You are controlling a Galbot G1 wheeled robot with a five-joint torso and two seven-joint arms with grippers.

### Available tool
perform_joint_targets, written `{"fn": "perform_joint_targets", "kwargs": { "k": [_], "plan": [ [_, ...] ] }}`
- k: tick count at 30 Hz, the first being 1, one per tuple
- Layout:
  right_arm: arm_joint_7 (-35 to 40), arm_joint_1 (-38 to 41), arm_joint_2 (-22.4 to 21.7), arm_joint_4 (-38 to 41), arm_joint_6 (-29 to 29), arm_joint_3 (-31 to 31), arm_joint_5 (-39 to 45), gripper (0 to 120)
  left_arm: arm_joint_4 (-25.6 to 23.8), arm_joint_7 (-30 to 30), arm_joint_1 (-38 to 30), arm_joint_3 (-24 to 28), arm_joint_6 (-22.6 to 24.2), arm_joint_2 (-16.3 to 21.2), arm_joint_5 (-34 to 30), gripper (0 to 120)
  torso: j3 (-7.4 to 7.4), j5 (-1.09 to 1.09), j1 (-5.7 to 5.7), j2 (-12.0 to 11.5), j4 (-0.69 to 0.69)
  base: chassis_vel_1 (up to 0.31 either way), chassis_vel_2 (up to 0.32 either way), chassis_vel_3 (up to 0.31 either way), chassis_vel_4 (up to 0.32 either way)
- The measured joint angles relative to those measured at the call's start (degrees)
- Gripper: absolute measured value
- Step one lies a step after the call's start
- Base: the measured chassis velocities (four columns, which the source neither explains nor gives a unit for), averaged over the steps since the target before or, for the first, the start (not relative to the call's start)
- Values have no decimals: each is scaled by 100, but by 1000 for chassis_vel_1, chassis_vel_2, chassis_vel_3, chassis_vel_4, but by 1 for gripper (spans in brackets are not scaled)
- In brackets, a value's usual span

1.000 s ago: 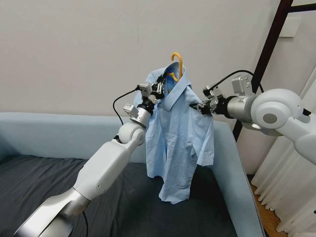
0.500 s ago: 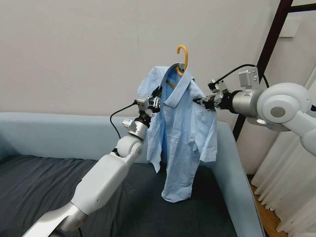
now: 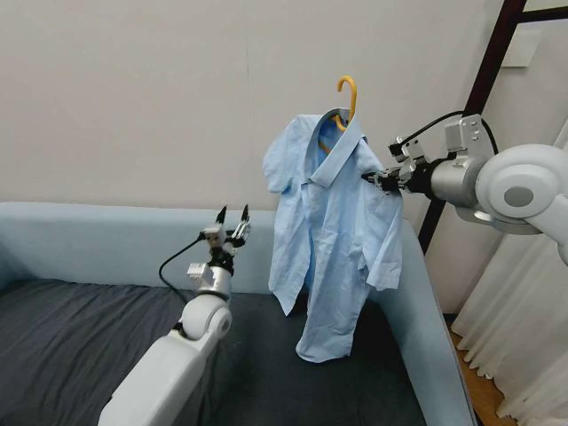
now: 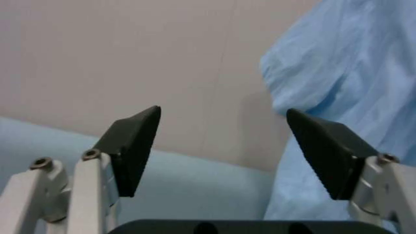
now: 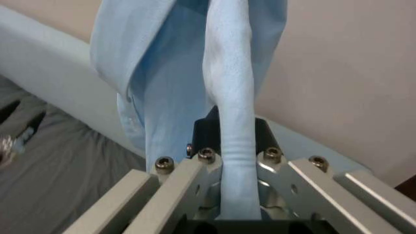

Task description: Pick up the clothes from the sofa and hang them on the clothes hanger.

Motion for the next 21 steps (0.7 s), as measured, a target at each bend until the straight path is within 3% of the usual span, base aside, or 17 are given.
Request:
{"fn": "perform_joint_targets", "kwargs": {
  "k": [2,6,13,16,21],
  "plan": [
    [213,322,40,-17,-2,-195,213,1,-124,-116,274,-68,67,9,134,94,0,-3,0,0,1,0,0,0,0],
    [552,852,91,-51,-6,-554,525,1,-353,-249,555,-158,147,-13,241,100,0,-2,0,0,0,0,0,0,0],
    [1269,1326,221,-216,-7,-850,970,1,-691,-337,729,-267,246,-49,268,100,0,-1,0,0,-2,0,0,0,0],
    [1962,1357,309,-483,-5,-855,1051,1,-849,-381,828,-351,287,-64,291,100,1,-1,0,0,1,0,0,0,0],
    [2613,1382,191,-624,0,-828,1148,1,-979,-392,899,-419,312,-33,302,100,2,1,1,-2,-1,0,0,0,0]
  ]
}}
